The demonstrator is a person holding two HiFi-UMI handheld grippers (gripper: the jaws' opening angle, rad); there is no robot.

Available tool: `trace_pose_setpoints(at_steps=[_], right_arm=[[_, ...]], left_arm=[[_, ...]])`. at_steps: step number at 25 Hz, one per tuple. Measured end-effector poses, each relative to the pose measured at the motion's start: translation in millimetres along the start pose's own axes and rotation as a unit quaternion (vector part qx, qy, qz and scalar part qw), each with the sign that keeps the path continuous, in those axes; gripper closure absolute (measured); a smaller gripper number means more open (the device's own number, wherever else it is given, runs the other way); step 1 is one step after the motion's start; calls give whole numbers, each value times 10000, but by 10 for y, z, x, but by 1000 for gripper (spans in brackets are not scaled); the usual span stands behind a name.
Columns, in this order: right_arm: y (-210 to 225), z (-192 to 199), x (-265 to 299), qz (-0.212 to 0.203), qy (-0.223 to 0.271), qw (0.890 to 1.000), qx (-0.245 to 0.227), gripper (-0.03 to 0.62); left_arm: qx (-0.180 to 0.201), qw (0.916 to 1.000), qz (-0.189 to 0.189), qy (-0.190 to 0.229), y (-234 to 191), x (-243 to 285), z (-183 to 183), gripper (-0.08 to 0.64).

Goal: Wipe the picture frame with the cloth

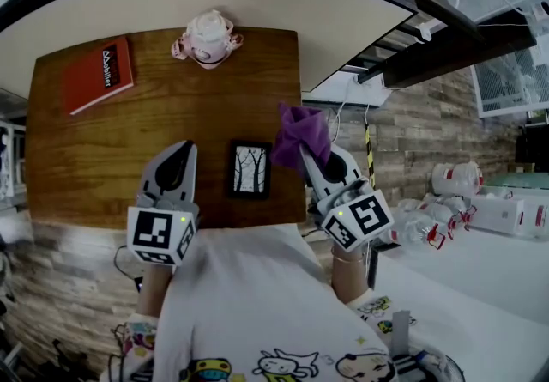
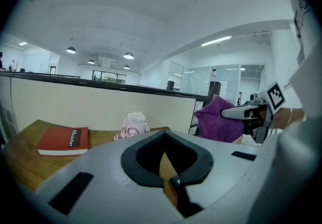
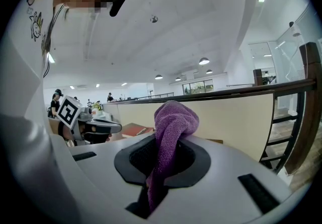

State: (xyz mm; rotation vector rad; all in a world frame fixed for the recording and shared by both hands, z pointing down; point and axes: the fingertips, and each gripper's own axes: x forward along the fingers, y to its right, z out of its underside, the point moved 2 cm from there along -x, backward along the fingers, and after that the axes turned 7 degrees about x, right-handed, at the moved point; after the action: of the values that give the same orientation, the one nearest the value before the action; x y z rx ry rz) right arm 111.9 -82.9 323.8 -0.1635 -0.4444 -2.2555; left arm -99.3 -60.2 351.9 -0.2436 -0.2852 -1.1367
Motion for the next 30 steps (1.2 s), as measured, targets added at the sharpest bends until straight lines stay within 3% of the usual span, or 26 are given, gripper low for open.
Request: trace_pose_setpoints(at_steps=[13, 30], right_arm=[[42, -1, -24, 117, -17, 9999, 11, 569], [-14, 50, -150, 282, -39, 9996, -82, 569]], left_arm=[[-103, 9999, -15, 77, -101, -27, 12, 555], [248, 9993, 289, -37, -81, 94, 32, 557]])
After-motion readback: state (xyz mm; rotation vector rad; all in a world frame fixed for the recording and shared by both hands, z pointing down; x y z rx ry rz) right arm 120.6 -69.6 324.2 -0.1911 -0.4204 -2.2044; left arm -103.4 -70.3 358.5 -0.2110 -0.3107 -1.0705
